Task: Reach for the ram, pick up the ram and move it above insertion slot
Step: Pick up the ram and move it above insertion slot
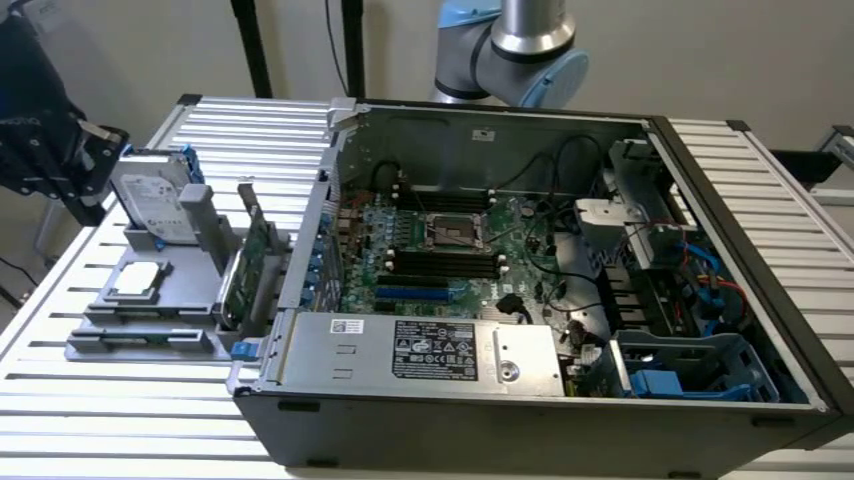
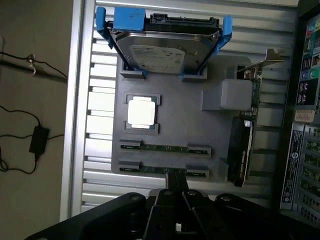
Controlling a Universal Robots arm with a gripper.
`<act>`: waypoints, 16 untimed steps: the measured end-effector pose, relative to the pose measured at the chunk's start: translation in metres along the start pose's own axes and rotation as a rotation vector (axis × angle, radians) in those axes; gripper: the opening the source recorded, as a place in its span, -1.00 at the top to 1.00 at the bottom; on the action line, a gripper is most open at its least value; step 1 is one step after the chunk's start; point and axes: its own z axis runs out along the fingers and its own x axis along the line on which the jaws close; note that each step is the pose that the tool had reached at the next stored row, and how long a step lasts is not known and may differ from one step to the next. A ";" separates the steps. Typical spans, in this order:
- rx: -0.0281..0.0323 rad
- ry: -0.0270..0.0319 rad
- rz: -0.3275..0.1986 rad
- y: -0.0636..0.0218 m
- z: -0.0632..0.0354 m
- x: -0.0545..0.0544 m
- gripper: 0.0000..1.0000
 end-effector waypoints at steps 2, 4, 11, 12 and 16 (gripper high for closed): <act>-0.0001 0.0007 -0.036 0.0000 0.0001 0.000 0.79; -0.0001 0.0015 -0.073 0.0001 0.0001 0.000 0.79; 0.0000 0.0045 -0.200 0.0000 0.0001 0.000 0.79; 0.0001 0.0049 -0.218 0.0000 0.0001 0.000 0.79; 0.0001 0.0067 -0.290 0.0000 0.0001 0.000 0.79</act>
